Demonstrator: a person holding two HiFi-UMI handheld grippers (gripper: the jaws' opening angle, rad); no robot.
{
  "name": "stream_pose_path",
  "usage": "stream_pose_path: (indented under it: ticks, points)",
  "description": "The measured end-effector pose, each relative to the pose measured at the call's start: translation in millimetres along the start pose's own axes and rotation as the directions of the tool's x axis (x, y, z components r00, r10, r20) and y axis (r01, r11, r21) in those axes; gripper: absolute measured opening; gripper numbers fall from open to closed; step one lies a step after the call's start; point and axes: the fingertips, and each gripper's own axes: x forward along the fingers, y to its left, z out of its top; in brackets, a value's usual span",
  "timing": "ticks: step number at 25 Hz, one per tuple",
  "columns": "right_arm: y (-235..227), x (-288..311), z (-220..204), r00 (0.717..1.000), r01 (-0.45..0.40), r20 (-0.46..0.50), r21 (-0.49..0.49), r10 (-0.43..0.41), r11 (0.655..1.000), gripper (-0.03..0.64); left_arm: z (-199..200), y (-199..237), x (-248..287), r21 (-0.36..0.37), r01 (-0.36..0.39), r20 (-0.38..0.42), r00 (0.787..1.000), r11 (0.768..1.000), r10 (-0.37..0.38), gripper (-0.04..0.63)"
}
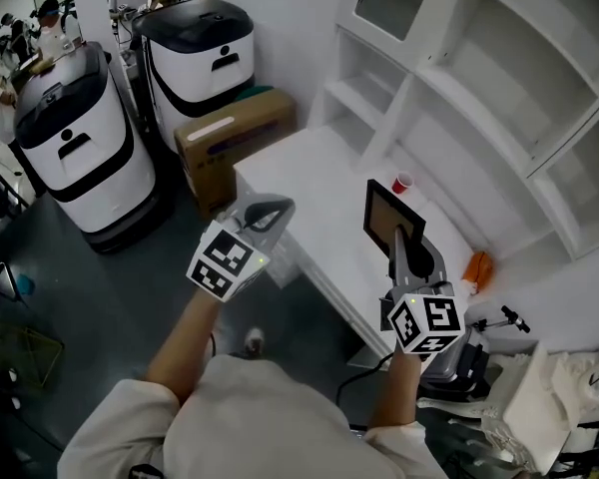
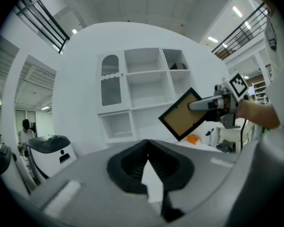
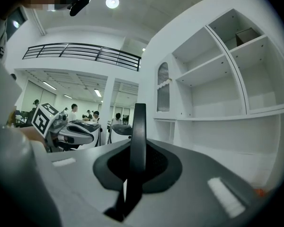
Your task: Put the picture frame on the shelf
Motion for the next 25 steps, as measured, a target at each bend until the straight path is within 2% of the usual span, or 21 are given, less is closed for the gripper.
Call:
stream_pose_path:
  ticks: [9, 13, 19, 25]
  points:
    - [-31, 71, 36, 0.998, 0.047, 0.038, -0.094, -0.044, 0.994, 0.017, 1, 64, 39, 0.009, 0.02, 0.016, 1.0, 1.0, -0.02, -0.002]
    - [-61, 92, 55, 0.995, 0.085, 0.062, -0.158, -0.076, 0.984, 0.017, 4, 77, 66, -0.004, 0.061, 0.033, 0.998, 0.998, -0.06, -0.002]
    - [-85, 123, 84, 0.99, 0.13, 0.086, -0.314, -0.108, 0.941, 0.017, 2, 94, 93, 0.001, 0.101, 0.025, 0.995, 0.995, -0.101, -0.002]
    - [-122, 153, 106, 0.989, 0.144, 0.085, -0.466, -0.118, 0.873, 0.017, 3, 100, 126, 0.005, 0.099, 0.009, 0.995, 0.995, -0.099, -0.002]
